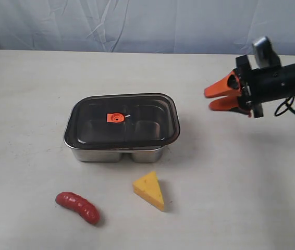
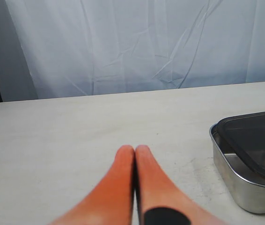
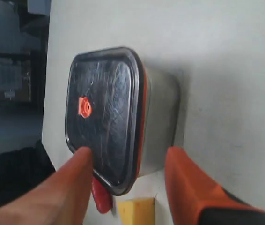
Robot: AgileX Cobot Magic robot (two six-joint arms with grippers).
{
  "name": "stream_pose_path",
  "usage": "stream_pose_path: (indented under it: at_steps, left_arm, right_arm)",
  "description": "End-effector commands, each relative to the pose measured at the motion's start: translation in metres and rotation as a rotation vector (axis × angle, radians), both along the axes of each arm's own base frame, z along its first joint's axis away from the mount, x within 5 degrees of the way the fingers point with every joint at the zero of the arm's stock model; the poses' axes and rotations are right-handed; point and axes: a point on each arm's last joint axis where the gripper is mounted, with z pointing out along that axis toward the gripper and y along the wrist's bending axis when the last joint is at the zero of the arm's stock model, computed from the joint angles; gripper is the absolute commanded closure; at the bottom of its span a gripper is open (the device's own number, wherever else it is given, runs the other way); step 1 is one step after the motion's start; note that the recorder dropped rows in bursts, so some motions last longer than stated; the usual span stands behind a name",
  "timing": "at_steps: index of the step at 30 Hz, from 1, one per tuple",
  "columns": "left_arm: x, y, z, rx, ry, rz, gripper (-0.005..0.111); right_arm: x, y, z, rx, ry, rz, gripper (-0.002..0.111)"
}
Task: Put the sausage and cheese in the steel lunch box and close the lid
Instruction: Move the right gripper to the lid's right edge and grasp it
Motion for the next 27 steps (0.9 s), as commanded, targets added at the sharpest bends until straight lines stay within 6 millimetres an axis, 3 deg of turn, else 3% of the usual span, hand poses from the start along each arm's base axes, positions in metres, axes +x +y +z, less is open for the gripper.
stream_pose_path:
  at_steps: [1, 6, 12, 24, 27]
  left_arm:
    - [0.0, 0.0, -0.001, -0.001, -0.005, -0.007, 0.107]
    - [0.0, 0.0, -0.001, -0.001, -0.005, -0.007, 0.107]
    - [0.0, 0.0, 0.0, -0.001, -0.008, -0.007, 0.107]
    - [0.0, 0.0, 0.0, -0.001, -0.008, -0.007, 0.107]
    - [0.0, 0.0, 0.0, -0.001, -0.008, -0.007, 0.107]
  right_arm:
    - [-0.004, 0.028, -0.021, -0.012, 0.011, 0.077, 0.061]
    - [-0.011, 0.05, -0.035, -0.024, 0.025, 0.134, 0.061]
    - [-0.014, 0.065, -0.039, -0.018, 0.024, 0.14, 0.061]
    - [-0.018, 0.075, -0.039, -0.026, 0.018, 0.163, 0.061]
    - [-0.018, 0.076, -0.039, -0.026, 0.018, 0.166, 0.065]
